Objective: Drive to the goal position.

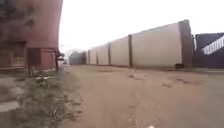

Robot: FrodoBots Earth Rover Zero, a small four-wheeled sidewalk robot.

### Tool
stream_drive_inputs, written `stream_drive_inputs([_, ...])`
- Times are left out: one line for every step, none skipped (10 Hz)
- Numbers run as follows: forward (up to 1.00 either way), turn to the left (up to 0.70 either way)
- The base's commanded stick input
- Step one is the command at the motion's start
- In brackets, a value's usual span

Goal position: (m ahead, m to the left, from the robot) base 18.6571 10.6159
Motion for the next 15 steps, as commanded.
stream_drive_inputs([0.85, 0.01])
stream_drive_inputs([0.85, 0.01])
stream_drive_inputs([0.85, 0.01])
stream_drive_inputs([0.85, 0.01])
stream_drive_inputs([0.85, 0.02])
stream_drive_inputs([0.85, 0.03])
stream_drive_inputs([0.85, 0.03])
stream_drive_inputs([0.85, 0.05])
stream_drive_inputs([0.85, 0.08])
stream_drive_inputs([0.85, 0.22])
stream_drive_inputs([0.85, 0.29])
stream_drive_inputs([0.85, 0.25])
stream_drive_inputs([0.85, 0.21])
stream_drive_inputs([0.85, 0.17])
stream_drive_inputs([0.85, 0.12])
